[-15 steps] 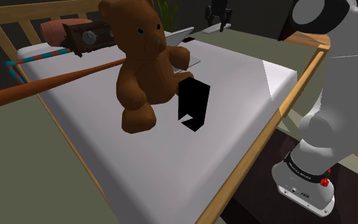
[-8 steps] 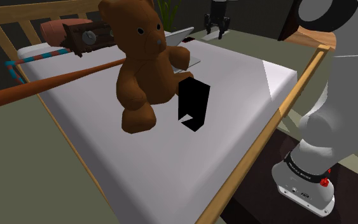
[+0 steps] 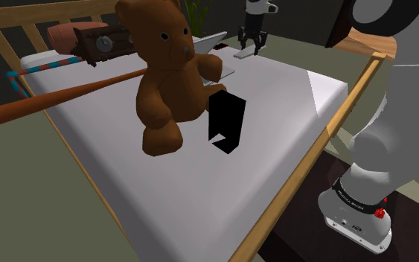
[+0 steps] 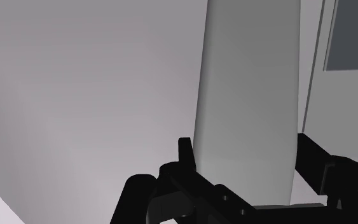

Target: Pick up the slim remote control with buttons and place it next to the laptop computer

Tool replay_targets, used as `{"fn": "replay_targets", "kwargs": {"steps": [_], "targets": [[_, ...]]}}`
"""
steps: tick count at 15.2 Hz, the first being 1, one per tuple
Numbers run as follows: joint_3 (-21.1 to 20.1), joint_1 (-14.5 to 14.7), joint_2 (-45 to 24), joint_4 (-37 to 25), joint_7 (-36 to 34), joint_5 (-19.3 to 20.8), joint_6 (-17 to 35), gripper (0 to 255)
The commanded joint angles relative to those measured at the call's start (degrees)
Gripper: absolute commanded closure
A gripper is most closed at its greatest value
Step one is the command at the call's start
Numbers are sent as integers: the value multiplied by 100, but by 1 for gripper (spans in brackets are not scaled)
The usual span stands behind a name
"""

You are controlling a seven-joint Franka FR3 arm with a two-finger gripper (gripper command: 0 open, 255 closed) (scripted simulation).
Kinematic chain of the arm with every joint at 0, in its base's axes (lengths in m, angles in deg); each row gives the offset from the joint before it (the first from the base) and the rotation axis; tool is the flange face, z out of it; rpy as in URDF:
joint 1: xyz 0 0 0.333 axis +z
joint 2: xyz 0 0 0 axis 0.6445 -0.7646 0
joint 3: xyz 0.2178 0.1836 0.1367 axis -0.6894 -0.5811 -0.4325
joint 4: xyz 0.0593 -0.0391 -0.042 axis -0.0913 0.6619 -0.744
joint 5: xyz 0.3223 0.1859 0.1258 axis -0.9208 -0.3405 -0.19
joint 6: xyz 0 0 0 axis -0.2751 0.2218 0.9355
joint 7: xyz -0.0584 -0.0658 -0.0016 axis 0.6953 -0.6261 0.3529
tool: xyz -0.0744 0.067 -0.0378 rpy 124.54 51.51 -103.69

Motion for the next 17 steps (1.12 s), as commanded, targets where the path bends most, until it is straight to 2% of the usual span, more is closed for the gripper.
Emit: {"fn": "replay_targets", "kwargs": {"steps": [1, 17], "targets": [[2, -8, 1, 155, -12, 3, 158, 255], [46, -61, -128, 1207, -81, 73, 1326, 255]]}}
